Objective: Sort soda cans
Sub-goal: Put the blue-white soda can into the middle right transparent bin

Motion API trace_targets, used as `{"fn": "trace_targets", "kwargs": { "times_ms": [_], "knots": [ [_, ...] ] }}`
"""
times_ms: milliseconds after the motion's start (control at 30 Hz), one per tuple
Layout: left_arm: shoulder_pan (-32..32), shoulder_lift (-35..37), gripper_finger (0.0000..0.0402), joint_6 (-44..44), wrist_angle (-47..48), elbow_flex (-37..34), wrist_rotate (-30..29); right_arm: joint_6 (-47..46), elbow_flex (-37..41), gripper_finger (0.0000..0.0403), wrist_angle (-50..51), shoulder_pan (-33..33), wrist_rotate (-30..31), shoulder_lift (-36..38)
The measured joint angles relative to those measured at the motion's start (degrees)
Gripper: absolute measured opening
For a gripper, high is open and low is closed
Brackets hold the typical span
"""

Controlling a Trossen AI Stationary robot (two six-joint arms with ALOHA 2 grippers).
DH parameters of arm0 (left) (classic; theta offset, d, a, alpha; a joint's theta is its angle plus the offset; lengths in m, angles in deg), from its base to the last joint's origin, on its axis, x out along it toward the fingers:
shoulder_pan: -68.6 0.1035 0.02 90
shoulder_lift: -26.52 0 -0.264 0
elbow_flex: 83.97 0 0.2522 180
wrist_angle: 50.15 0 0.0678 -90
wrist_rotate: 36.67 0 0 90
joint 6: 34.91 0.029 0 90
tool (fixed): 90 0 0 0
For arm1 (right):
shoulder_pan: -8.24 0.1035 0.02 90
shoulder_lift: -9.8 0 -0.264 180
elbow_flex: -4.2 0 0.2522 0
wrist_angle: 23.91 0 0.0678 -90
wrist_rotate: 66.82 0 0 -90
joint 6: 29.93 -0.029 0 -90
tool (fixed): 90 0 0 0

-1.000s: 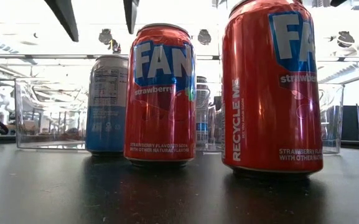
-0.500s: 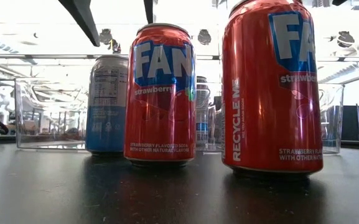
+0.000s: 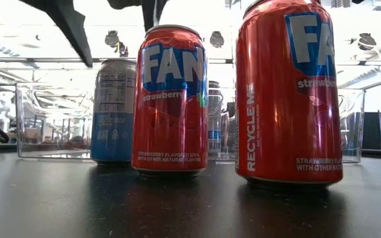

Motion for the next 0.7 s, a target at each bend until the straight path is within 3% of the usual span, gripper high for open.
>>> {"fn": "trace_targets", "kwargs": {
  "times_ms": [100,700],
  "knots": [
    [0.53,-0.07,0.0373,-0.01,-5.24,-2.94,0.44,0.02,0.00,0.0185,-0.12,0.00,0.00,0.00],
    [5.28,-0.03,0.0358,1.74,-6.26,-6.52,-0.63,0.71,0.00,0.0185,-0.08,0.00,-0.58,0.00]
  ]
}}
